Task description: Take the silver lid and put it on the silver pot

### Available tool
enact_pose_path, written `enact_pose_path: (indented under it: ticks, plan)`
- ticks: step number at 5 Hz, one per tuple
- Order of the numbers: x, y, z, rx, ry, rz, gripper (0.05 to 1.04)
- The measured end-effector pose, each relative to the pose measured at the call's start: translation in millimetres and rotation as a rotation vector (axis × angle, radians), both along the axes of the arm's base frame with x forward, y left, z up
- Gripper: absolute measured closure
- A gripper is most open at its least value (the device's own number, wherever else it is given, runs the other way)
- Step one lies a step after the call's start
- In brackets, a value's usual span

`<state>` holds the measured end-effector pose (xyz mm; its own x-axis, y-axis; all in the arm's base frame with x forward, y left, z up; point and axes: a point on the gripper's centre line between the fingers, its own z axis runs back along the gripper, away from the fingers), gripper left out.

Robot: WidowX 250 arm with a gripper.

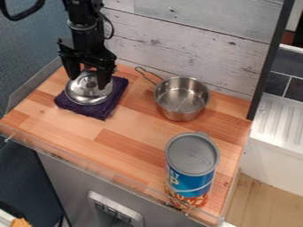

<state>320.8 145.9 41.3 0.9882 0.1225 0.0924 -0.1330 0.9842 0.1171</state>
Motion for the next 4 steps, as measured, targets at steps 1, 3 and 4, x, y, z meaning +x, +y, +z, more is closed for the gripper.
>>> enact_pose_path:
  ticks: [1,3,4]
  plan:
    - [4.5,13.8,-6.9,0.004,0.003,0.045,0.083]
    - [21.9,30.7,-21.3,0.017,0.006,0.085,0.115]
    - [21.9,30.6,-23.2,0.018,0.010,0.093,0.379]
